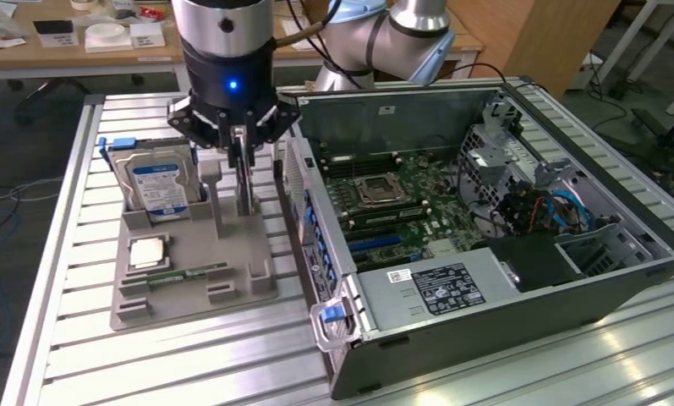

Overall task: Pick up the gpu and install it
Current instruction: 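Pick up the gpu and move the gpu toward the slot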

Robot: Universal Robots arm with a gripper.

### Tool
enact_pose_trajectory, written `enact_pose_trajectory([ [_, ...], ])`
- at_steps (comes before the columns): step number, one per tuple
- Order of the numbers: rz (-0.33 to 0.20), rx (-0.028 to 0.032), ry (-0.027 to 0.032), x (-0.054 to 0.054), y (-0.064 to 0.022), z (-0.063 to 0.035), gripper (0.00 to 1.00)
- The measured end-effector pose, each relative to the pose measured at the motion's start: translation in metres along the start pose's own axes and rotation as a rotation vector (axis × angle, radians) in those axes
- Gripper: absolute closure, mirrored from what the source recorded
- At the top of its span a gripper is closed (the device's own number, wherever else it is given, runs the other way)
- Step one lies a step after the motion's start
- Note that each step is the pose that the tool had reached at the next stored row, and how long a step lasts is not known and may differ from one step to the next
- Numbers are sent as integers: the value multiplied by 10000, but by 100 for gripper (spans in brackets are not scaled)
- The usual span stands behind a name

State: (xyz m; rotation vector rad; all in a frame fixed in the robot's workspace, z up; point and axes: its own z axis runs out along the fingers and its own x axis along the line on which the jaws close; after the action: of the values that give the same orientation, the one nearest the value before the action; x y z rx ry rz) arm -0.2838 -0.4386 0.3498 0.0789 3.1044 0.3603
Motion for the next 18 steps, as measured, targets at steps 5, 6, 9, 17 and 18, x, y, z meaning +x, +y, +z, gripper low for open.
enact_pose_trajectory([
  [5, 0, 0, 0, -3, 37, -157, 73],
  [6, 0, -1, 0, -3, 43, -180, 73],
  [9, 0, -1, 0, -4, 57, -242, 73],
  [17, -2, 72, 2, -11, 87, -372, 73],
  [18, -2, 105, 5, -13, 89, -378, 73],
])
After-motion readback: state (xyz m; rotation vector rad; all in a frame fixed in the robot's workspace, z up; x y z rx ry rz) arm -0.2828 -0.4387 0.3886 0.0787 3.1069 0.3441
